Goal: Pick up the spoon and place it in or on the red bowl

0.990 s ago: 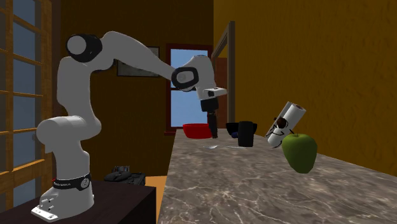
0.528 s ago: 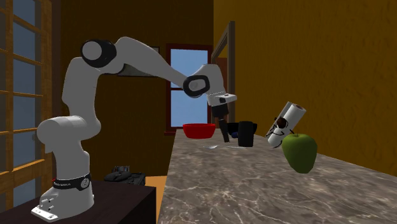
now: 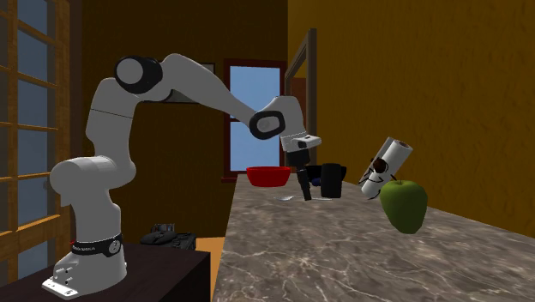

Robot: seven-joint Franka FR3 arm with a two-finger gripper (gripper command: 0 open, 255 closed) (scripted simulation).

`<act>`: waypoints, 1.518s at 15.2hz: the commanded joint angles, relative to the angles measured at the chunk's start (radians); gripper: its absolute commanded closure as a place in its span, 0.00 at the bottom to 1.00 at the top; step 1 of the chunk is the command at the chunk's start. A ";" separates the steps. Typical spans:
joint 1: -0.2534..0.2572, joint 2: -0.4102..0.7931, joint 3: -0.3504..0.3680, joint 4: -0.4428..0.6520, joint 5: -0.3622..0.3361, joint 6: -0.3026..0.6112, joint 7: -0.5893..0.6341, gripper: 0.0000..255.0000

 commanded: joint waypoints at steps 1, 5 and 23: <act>0.000 0.001 0.000 0.000 0.000 0.001 0.000 0.00; 0.000 0.001 0.000 0.000 0.000 0.001 0.000 1.00; -0.002 -0.042 0.000 0.067 -0.001 -0.109 0.007 1.00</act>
